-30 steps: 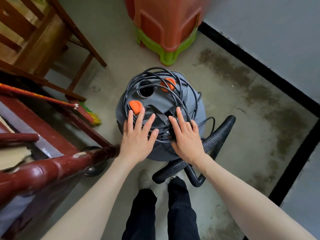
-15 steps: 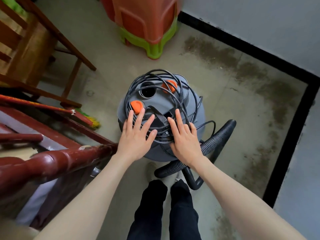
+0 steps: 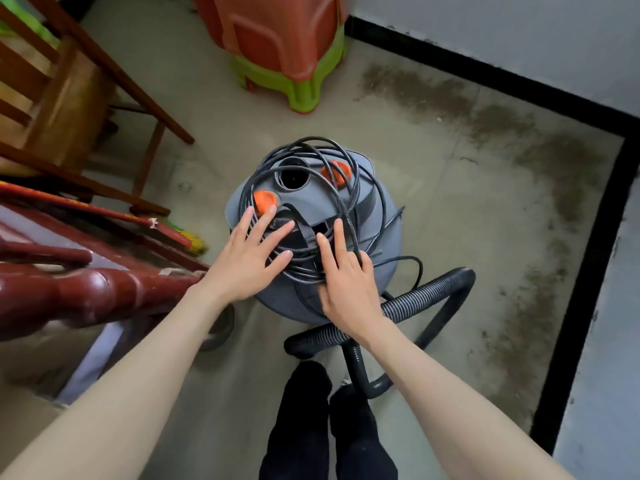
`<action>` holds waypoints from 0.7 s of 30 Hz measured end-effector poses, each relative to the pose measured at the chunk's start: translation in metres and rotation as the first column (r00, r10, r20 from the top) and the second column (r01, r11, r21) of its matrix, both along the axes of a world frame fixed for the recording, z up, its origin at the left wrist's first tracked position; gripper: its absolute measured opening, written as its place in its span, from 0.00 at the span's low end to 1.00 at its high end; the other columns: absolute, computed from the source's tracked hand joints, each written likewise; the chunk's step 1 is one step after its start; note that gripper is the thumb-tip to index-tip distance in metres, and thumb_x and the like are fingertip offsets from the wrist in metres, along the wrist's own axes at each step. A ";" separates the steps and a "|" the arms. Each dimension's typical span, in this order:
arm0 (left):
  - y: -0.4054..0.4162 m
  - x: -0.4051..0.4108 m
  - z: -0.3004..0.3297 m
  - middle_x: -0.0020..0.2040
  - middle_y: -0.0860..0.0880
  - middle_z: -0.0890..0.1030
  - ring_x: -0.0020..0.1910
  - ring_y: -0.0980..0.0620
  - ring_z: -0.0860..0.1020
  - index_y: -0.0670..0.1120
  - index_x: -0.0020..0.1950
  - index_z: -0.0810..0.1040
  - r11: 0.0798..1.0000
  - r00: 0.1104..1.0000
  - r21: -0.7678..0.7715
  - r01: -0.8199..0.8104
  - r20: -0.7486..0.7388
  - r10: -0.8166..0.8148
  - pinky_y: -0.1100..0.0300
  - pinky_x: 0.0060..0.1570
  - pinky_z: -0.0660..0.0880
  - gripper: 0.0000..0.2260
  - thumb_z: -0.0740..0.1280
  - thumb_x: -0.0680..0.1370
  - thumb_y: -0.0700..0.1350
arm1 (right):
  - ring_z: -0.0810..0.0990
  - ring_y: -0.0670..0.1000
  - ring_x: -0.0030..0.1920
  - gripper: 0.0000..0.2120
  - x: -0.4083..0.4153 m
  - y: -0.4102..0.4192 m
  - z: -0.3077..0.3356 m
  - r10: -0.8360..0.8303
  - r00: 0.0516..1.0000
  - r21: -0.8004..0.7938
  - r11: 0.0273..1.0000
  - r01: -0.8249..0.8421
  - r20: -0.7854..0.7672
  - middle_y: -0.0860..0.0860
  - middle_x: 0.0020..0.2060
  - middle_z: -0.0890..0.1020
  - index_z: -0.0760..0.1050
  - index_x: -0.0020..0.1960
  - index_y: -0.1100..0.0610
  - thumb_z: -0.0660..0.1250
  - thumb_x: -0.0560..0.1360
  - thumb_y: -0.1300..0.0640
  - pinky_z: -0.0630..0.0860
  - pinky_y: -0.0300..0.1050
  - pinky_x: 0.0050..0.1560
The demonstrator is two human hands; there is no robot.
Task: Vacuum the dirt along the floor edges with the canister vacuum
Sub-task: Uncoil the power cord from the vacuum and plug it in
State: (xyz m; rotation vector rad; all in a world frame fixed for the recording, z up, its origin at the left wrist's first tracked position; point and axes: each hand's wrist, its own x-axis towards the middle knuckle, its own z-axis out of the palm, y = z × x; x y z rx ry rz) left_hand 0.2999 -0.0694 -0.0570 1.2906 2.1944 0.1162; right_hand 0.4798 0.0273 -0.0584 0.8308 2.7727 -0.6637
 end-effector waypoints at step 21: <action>-0.018 -0.029 0.006 0.74 0.65 0.41 0.74 0.57 0.33 0.62 0.75 0.57 0.993 0.978 0.089 0.071 0.187 -0.087 0.52 0.74 0.40 0.21 0.57 0.82 0.54 | 0.70 0.57 0.64 0.37 -0.015 -0.046 0.012 -0.135 0.990 -0.045 0.990 0.137 0.042 0.60 0.78 0.36 0.40 0.80 0.57 0.60 0.82 0.53 0.60 0.52 0.70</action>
